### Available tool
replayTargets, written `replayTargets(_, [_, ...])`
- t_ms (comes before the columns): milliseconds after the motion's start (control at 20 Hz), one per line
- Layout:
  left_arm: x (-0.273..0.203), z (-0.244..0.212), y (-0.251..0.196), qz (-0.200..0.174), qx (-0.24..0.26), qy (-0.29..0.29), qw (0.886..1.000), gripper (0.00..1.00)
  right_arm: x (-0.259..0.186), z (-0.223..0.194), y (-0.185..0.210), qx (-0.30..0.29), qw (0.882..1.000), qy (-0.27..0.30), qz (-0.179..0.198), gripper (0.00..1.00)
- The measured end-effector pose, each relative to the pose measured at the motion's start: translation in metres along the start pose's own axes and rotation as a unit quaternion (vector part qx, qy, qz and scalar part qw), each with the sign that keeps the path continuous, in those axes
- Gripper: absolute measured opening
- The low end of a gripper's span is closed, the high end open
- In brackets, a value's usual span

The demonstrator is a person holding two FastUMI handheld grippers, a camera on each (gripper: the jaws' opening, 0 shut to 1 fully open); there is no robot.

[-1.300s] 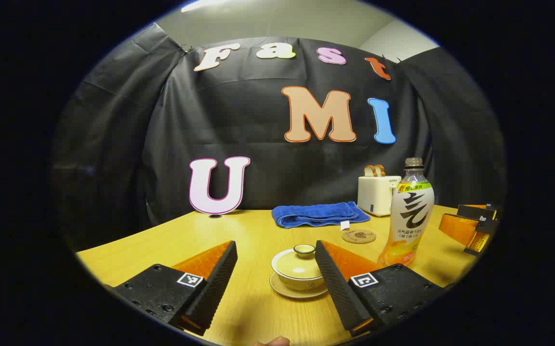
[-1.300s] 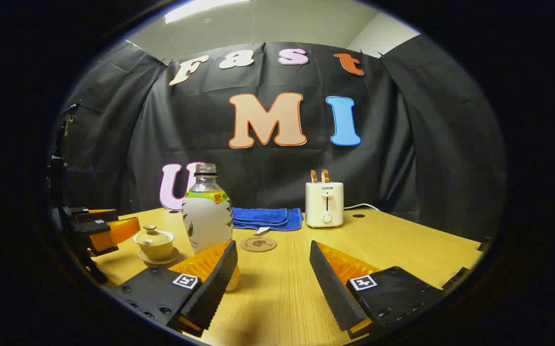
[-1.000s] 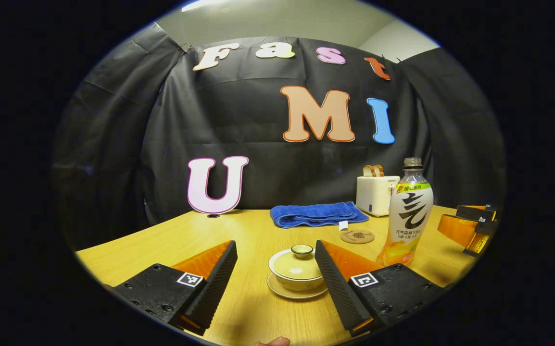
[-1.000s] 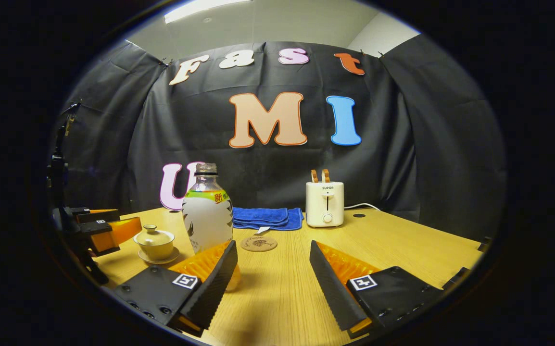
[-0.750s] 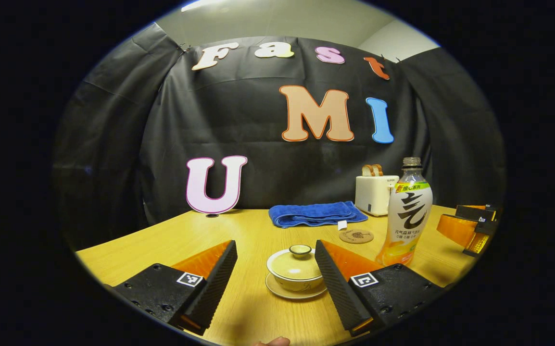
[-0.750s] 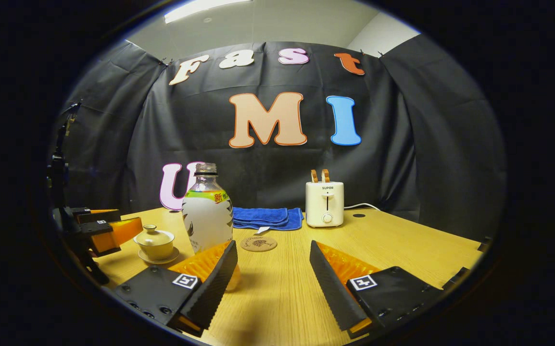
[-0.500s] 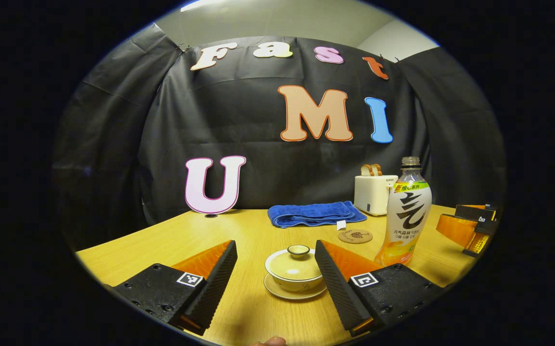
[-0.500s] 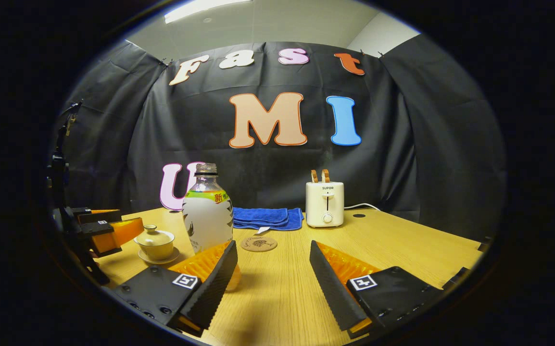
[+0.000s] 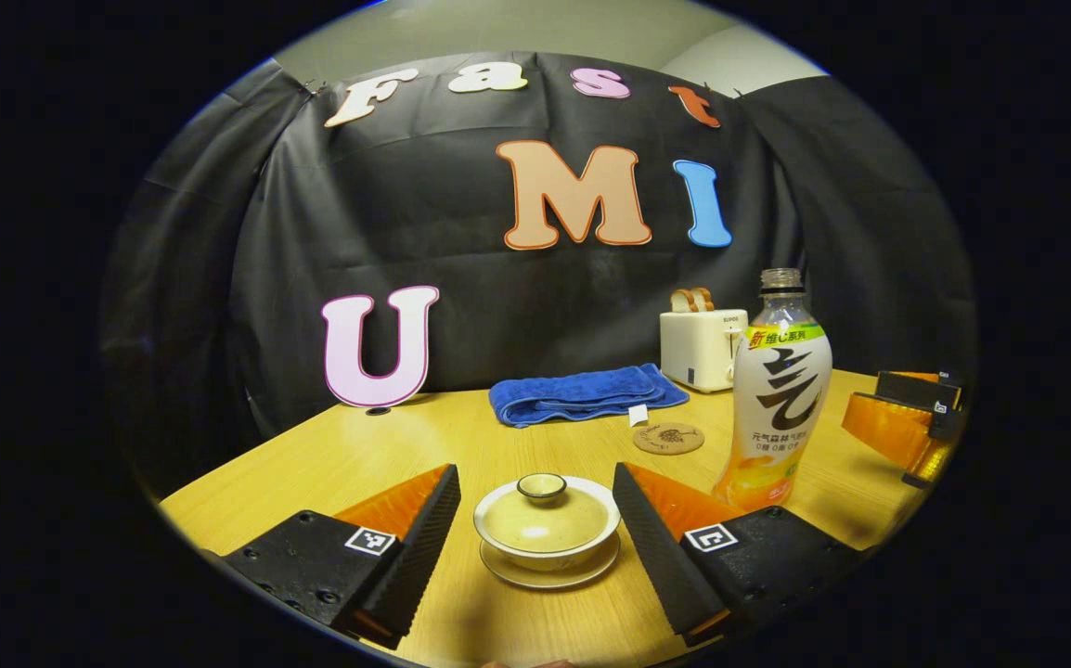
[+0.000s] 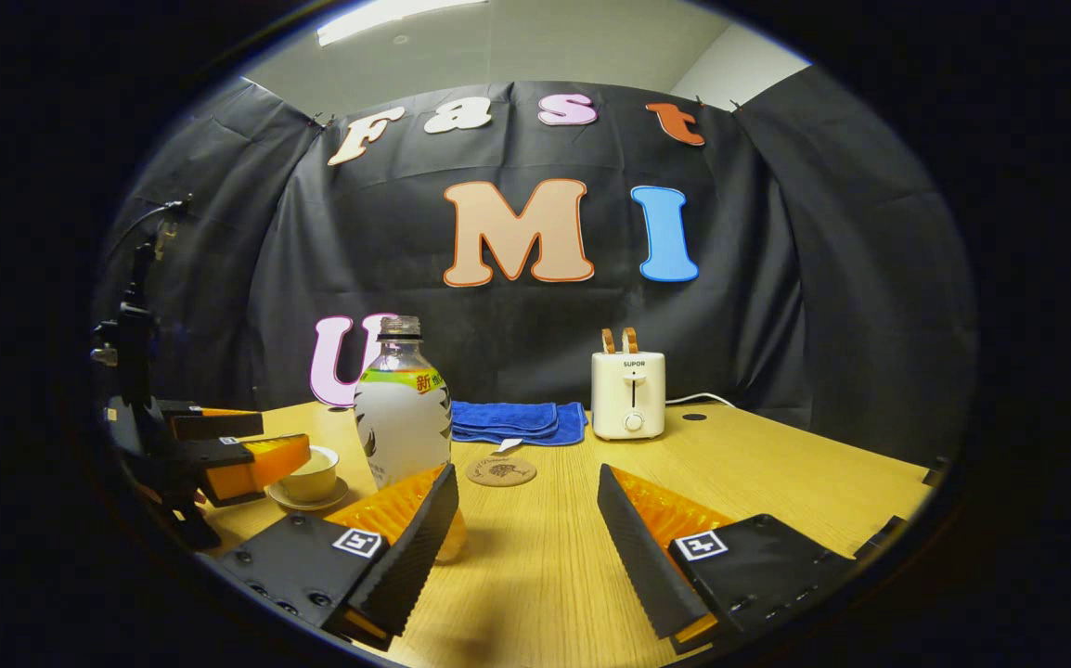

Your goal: Open the teacup lid with one hand, grasp the water bottle and pour water into the teacup with the other hand; after pouring, place the water bottle on the coaster and then close the teacup lid.

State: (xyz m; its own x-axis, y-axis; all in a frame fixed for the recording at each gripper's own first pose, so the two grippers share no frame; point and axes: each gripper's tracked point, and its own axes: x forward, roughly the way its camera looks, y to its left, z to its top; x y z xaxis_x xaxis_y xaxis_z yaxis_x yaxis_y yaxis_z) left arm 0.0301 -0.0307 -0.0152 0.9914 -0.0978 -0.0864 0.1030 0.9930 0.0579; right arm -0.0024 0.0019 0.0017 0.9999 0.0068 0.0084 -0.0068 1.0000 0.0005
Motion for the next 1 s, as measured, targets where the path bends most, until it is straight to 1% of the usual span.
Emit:
replayTargets(50, [0.003,-0.002,-0.001,0.000,-0.001,0.004,1.000,0.96,-0.001,0.001,0.000,0.000,1.000,-0.001,0.000,0.94])
replayTargets(100, [0.006,-0.002,-0.001,-0.002,-0.002,0.007,1.000,0.96,0.000,0.000,-0.001,0.000,1.000,-0.002,0.000,0.93])
replayTargets(350, [0.016,-0.006,-0.007,-0.009,0.000,0.023,1.000,0.94,0.000,-0.001,0.000,0.000,1.000,0.004,-0.001,0.93])
replayTargets(400, [0.018,-0.006,-0.008,-0.009,0.000,0.023,1.000,0.93,0.000,-0.001,-0.001,0.000,1.000,0.002,-0.001,0.97])
replayTargets(450, [0.018,-0.006,-0.008,-0.009,-0.001,0.025,1.000,0.92,0.001,-0.001,0.000,0.000,1.000,0.001,-0.001,0.93])
replayTargets(650, [0.021,-0.008,-0.010,-0.013,0.000,0.028,1.000,0.83,0.001,-0.001,-0.001,0.000,1.000,0.003,-0.001,0.93])
replayTargets(700, [0.022,-0.008,-0.011,-0.014,0.000,0.029,0.999,0.77,0.001,-0.002,0.000,0.000,1.000,0.003,-0.001,0.93])
replayTargets(750, [0.022,-0.009,-0.011,-0.015,0.001,0.031,0.999,0.75,0.001,-0.001,0.000,0.000,1.000,0.004,-0.001,0.93])
replayTargets(850, [0.024,-0.010,-0.012,-0.017,0.002,0.037,0.999,0.67,0.001,-0.001,0.000,0.000,1.000,0.003,0.000,0.93])
replayTargets(900, [0.025,-0.013,-0.011,-0.016,0.003,0.041,0.999,0.61,0.001,0.000,0.000,0.000,1.000,0.003,0.000,0.97])
replayTargets(950, [0.025,-0.012,-0.011,-0.016,0.005,0.042,0.999,0.56,0.000,-0.001,0.000,0.000,1.000,0.003,0.000,0.93])
replayTargets(1000, [0.026,-0.012,-0.011,-0.015,0.005,0.042,0.999,0.56,0.000,-0.001,0.000,0.000,1.000,0.002,0.000,0.93])
